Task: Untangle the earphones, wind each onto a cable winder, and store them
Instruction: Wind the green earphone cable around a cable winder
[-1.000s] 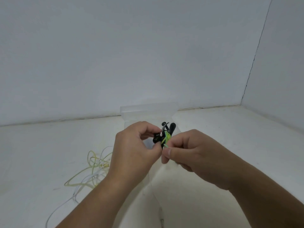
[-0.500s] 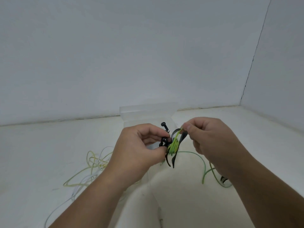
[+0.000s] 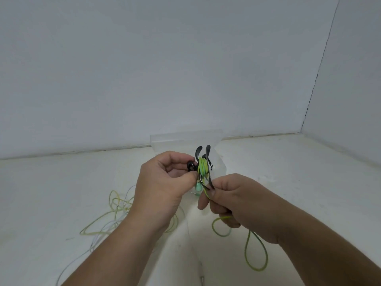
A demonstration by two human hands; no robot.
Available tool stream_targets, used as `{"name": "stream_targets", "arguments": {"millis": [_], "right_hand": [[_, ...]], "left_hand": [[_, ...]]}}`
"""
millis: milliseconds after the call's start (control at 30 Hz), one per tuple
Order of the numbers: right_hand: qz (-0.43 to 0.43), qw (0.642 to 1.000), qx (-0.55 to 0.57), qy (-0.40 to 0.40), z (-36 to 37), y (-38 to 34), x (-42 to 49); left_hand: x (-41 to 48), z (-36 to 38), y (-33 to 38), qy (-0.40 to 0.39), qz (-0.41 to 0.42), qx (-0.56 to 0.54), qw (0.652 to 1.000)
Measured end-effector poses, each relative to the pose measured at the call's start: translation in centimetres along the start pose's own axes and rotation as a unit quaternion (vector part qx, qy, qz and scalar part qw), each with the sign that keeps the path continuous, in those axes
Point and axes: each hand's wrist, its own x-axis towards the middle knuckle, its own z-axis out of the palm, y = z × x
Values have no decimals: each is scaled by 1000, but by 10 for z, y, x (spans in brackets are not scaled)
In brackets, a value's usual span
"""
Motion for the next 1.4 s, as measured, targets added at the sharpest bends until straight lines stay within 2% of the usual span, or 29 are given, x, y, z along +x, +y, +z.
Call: {"name": "stream_targets", "arguments": {"millis": [200,367,500,667,733,833,1000,1100,1233,1333,1400], "right_hand": [[-21,998,-58,10,-7,-5,-7],[-48,993,-101,32,-14,-10,-9],[-56,991,-118,17,-17,-10,-10],[-85,982,-166,-31,-13,-16,-16],[-112,982,-152,-25,-13,-18,-18],[-145,984,-94,40,-19,-21,-18],[-160,980,9,119,-24,-22,-14],[-147,969,12,197,-25,-15,-7],[-128,954,-16,271,-30,-10,-3],[-113,958,1,263,-31,-9,-2],[-92,970,15,225,-29,-8,0]], "left_hand": [[1,-3,2,30,32,74,996],[2,-4,4,39,50,93,994],[4,-5,3,52,68,120,989],[-3,-4,1,21,136,232,963],[-5,-4,1,11,170,279,945],[-3,-5,0,1,212,326,921],[-4,-5,-1,-50,213,364,905],[-7,-3,0,-77,167,310,933],[-6,0,4,-119,63,151,979],[-5,0,6,-135,23,54,989],[-5,1,6,-152,16,14,988]]}}
